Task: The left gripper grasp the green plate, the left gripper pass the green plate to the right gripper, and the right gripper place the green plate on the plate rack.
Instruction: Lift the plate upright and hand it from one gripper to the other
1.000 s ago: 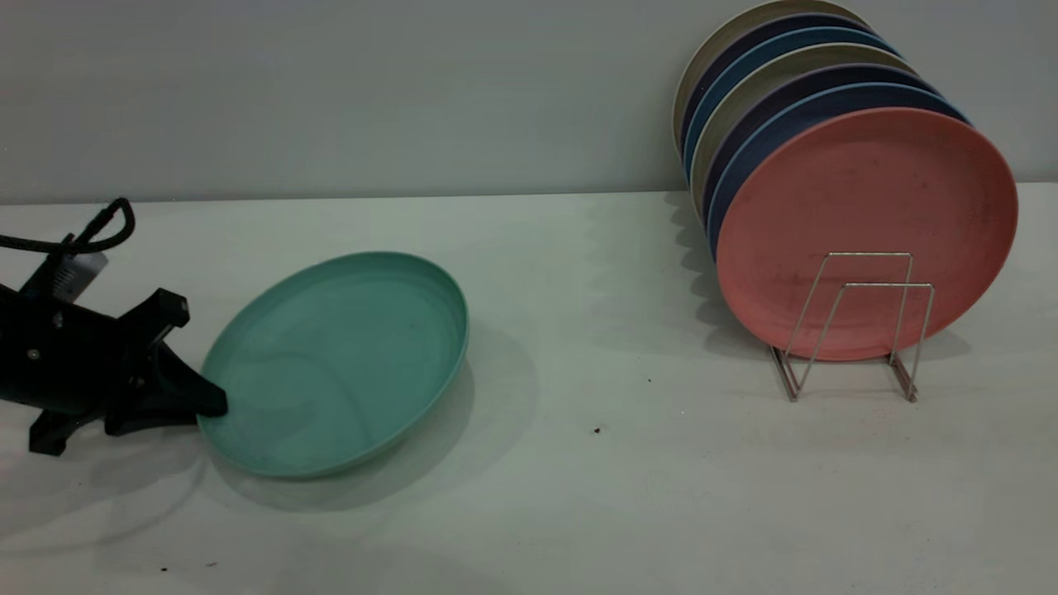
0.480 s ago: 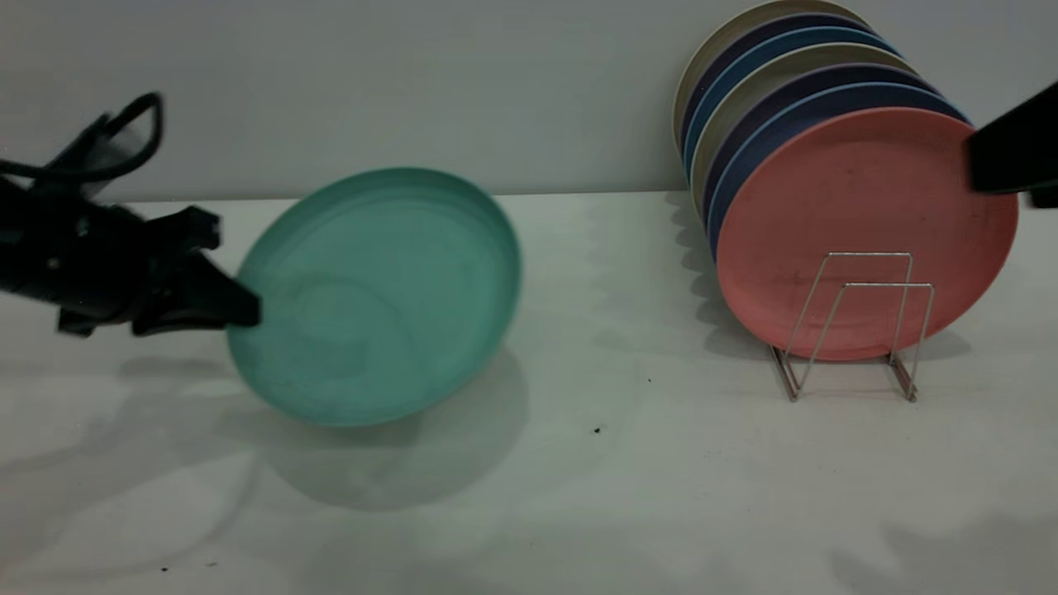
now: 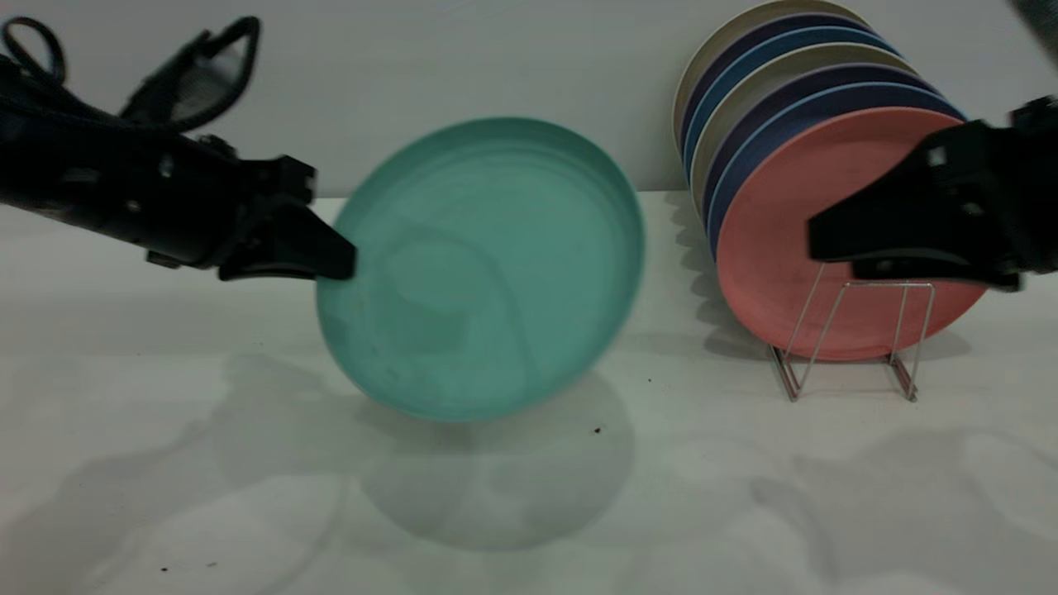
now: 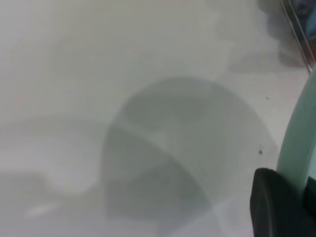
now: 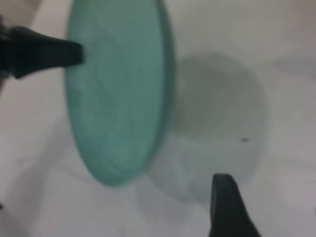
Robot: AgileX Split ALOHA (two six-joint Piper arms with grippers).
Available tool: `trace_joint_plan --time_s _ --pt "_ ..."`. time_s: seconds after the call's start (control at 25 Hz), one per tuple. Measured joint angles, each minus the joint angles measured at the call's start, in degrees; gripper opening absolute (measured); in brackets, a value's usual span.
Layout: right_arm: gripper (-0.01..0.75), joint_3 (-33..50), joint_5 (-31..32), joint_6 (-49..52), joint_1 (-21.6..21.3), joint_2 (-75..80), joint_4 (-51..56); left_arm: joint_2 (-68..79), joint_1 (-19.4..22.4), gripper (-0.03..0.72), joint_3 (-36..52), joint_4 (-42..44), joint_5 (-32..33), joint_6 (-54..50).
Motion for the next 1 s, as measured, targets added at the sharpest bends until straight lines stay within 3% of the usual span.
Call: trace_joint_plan --time_s 0.28,0.64,1.0 --pt "0.441 -1.7 4.7 -0.5 0.0 4.9 0.2 0.0 -4.5 0.013 0.0 -0.2 -2.1 -0.1" --pt "0.441 -1.9 4.3 -1.2 2.9 4.9 0.1 0.0 -9.8 0.013 0.0 -2.7 -2.4 -0.5" --pt "0.441 -1.9 3.1 -1.3 2.9 5.0 0.1 0.0 -14.0 0.013 -0.6 -3.2 -1.0 -0.5"
